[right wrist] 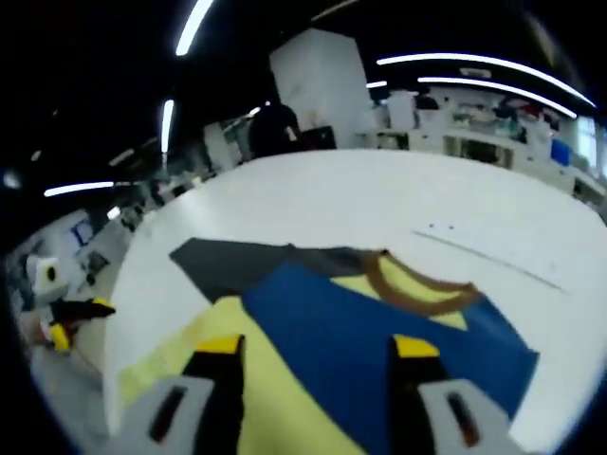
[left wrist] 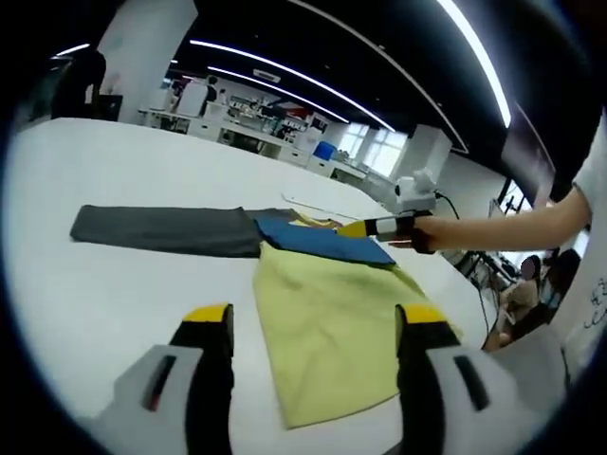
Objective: Fold the garment on the visible template until the final outline fits inside the template.
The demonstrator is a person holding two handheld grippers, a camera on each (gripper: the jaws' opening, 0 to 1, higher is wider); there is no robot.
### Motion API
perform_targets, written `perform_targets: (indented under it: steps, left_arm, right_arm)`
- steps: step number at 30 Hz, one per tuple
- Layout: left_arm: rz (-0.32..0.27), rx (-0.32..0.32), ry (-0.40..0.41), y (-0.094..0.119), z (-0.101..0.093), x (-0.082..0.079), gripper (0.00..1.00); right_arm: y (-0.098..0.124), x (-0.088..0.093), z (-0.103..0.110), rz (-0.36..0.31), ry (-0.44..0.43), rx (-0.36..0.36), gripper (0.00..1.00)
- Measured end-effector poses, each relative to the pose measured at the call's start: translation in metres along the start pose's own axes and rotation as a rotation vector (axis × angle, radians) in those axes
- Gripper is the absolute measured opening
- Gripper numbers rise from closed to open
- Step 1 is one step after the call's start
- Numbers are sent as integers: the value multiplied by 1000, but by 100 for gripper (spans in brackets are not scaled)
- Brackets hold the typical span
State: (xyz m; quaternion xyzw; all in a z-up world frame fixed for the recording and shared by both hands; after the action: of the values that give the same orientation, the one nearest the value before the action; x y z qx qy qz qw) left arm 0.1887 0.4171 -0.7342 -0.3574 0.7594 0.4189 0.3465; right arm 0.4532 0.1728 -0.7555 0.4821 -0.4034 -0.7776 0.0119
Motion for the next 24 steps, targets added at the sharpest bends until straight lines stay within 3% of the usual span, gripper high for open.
perform_targets:
  steps: [15,24]
  left_arm:
    - [3,11,3,-1,-2,1,66]
    - [2,7,7,-1,-2,0,66]
  right_arm:
    - [59,41,-54,19,-90,141,52]
    - [76,76,-72,84,-149,196,45]
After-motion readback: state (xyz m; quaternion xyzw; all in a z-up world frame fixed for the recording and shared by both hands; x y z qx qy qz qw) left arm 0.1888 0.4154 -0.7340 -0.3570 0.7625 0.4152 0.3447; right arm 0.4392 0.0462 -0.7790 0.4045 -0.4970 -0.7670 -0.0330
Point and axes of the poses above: the point that each gripper's makers call its tool centre point, and the gripper's own axes: y roughly backward along the fingers, z roughly to its left, x roughly out of its underside, the point moved 7 cm from there along y, roughly backward along the fingers, and after that the axes turned 5 degrees about z, right-handed, at the moved point
